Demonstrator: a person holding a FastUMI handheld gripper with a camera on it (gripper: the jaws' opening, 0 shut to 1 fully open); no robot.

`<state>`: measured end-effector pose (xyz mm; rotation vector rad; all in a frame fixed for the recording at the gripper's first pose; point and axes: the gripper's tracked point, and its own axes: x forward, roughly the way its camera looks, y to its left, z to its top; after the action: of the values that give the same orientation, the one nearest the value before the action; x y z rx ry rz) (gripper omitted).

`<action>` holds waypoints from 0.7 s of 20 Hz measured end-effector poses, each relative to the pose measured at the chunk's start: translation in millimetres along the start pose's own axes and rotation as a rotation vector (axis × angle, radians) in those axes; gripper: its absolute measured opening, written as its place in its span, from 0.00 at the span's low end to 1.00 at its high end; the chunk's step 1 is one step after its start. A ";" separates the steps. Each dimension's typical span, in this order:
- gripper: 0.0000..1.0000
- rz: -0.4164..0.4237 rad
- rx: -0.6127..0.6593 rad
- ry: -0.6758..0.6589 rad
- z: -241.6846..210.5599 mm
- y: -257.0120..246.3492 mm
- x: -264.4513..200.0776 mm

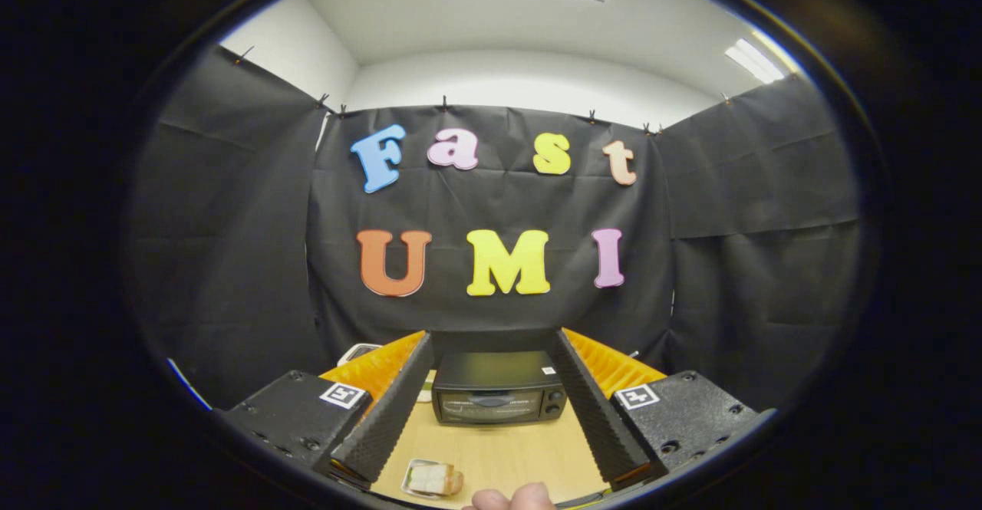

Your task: Open the toaster oven, put the food inside, and close the toaster oven door.

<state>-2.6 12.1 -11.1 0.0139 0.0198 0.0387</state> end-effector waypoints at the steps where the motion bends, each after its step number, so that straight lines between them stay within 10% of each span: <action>1: 1.00 -0.002 -0.004 0.004 -1.1 -1.0 0.3; 14: 1.00 0.013 0.008 0.055 -28.0 -37.3 36.5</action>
<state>34.7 -23.3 -40.3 0.0212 0.0745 0.0522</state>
